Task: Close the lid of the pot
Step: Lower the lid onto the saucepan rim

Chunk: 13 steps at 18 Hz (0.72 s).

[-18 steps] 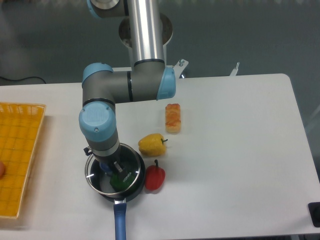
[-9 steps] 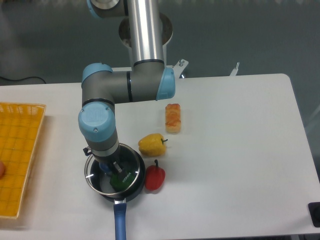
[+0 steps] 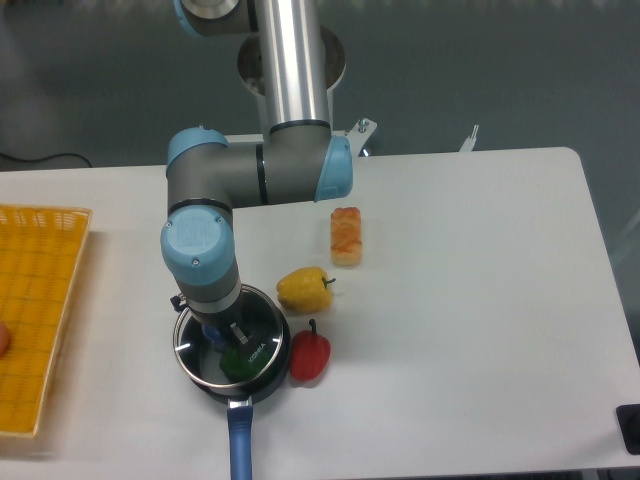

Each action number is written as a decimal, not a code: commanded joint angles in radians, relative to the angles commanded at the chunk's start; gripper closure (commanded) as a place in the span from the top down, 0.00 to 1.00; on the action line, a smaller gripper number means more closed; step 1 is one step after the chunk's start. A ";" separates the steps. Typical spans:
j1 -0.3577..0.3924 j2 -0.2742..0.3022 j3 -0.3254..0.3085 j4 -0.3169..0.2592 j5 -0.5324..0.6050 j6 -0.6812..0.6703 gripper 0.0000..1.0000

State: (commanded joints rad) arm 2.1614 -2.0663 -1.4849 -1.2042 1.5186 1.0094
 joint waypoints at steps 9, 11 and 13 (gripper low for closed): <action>0.017 0.012 0.009 0.000 -0.005 0.003 0.60; 0.017 0.011 0.009 0.000 -0.005 0.003 0.60; 0.018 0.009 0.009 0.000 -0.003 0.005 0.60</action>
State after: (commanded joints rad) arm 2.1798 -2.0571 -1.4757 -1.2042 1.5156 1.0139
